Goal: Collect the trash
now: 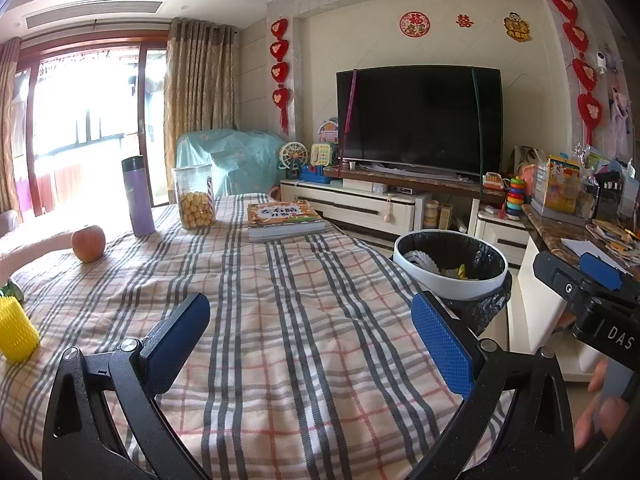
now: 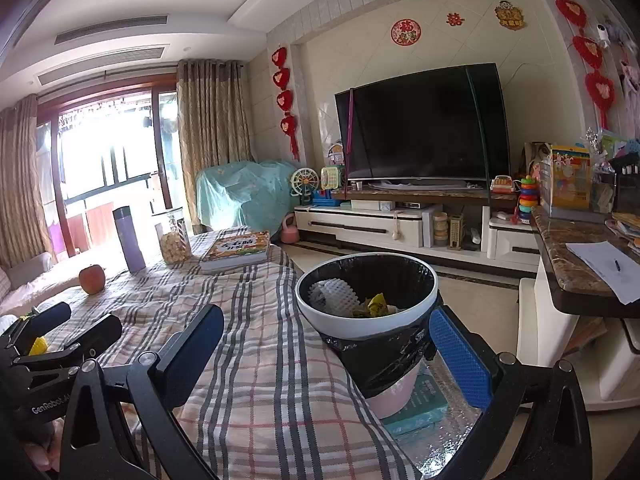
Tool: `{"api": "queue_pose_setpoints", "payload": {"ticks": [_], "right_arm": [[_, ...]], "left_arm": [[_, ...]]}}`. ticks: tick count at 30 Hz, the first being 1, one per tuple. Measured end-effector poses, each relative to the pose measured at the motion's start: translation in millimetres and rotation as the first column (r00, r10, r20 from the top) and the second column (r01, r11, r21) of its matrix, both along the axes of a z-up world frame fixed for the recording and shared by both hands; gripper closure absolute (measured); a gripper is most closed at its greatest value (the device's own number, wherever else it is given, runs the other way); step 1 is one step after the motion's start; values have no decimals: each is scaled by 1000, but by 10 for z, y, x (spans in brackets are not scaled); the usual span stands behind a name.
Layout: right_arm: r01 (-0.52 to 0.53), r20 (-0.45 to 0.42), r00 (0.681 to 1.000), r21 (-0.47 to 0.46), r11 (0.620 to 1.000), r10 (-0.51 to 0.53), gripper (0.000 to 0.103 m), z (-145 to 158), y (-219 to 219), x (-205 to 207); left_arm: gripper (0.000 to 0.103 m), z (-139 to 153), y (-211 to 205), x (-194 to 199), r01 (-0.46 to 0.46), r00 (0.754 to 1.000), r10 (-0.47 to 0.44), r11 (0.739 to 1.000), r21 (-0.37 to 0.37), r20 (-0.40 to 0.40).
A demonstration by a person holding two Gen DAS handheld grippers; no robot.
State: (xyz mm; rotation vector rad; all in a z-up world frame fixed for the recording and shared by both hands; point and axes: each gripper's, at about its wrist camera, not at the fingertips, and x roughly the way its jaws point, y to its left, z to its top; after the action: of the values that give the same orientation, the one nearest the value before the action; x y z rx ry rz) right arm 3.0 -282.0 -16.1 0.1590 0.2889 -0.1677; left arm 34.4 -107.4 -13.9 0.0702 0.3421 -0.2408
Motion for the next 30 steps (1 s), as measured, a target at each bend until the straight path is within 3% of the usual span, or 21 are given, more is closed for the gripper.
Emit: {"api": "queue_pose_setpoints", "payload": {"ticks": [30], "right_arm": [[-11,11,1000,6,1000,11,0,19,60,-15]], "left_arm": [[0,-19,14,3,0,1000,0,1000,5,-1]]}}
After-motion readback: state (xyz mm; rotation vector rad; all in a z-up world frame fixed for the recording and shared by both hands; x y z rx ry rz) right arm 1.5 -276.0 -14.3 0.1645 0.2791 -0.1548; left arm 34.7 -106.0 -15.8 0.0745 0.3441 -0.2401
